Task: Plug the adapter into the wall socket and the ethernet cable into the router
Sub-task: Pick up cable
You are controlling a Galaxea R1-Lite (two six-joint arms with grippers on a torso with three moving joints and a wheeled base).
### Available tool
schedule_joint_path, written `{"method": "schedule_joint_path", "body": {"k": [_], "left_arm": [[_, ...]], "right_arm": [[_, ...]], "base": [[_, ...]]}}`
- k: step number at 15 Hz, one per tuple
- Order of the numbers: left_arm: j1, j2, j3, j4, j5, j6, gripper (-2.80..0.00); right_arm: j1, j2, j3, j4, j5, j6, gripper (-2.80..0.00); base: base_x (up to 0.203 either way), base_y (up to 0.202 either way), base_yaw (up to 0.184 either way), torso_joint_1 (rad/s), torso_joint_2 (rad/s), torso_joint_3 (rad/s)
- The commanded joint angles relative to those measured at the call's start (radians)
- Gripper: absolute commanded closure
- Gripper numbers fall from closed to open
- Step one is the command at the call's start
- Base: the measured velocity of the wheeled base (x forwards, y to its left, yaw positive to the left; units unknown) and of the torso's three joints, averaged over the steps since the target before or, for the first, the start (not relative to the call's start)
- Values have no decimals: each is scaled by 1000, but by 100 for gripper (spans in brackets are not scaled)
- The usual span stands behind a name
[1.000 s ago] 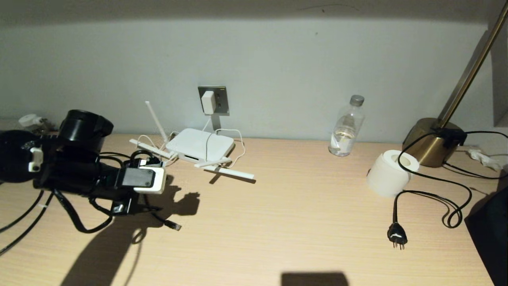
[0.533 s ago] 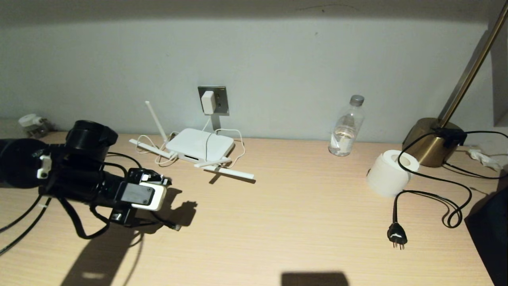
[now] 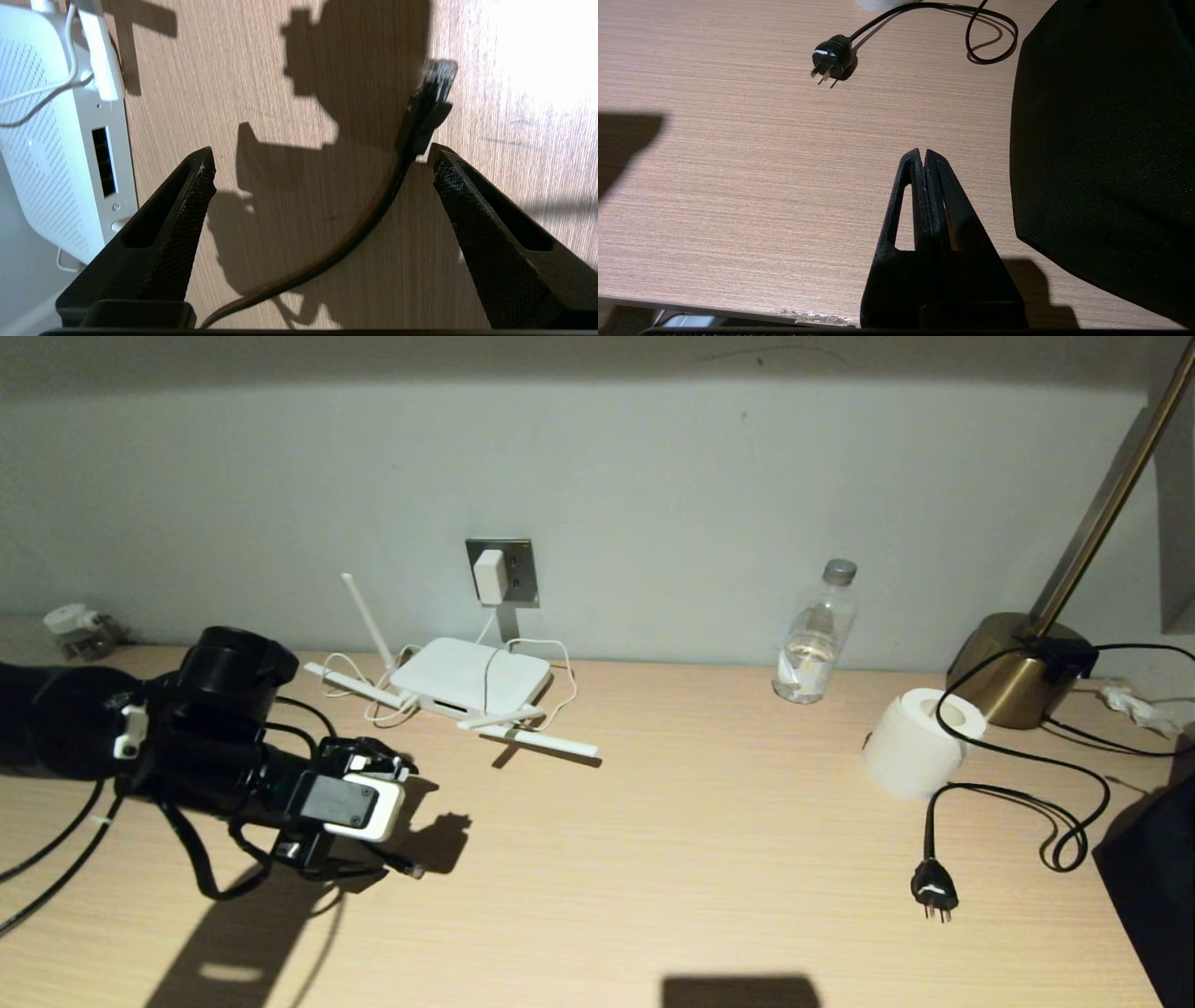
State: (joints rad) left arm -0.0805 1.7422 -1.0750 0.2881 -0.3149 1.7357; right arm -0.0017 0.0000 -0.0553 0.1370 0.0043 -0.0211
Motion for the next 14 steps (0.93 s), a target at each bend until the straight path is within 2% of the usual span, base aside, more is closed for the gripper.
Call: {"method": "schedule_joint_path", "body": {"k": [1,5,7,14], "left_arm": [[-18,21,-3,-6,0,4,-280],[-19,40,-5,-18,7,1,-280],[-18,43,-20,-17,43,1,-280],[-19,79,-40,-18,46,1,-280]], "right_arm": [[0,0,0,1,0,0,0],[-1,0,0,1,0,0,0],[0,1,0,1,0,0,0],[0,1,0,1,0,0,0]], "base": [[0,0,0,0,0,0],[0,0,0,0,0,0],[0,0,0,0,0,0],[0,0,0,0,0,0]]}}
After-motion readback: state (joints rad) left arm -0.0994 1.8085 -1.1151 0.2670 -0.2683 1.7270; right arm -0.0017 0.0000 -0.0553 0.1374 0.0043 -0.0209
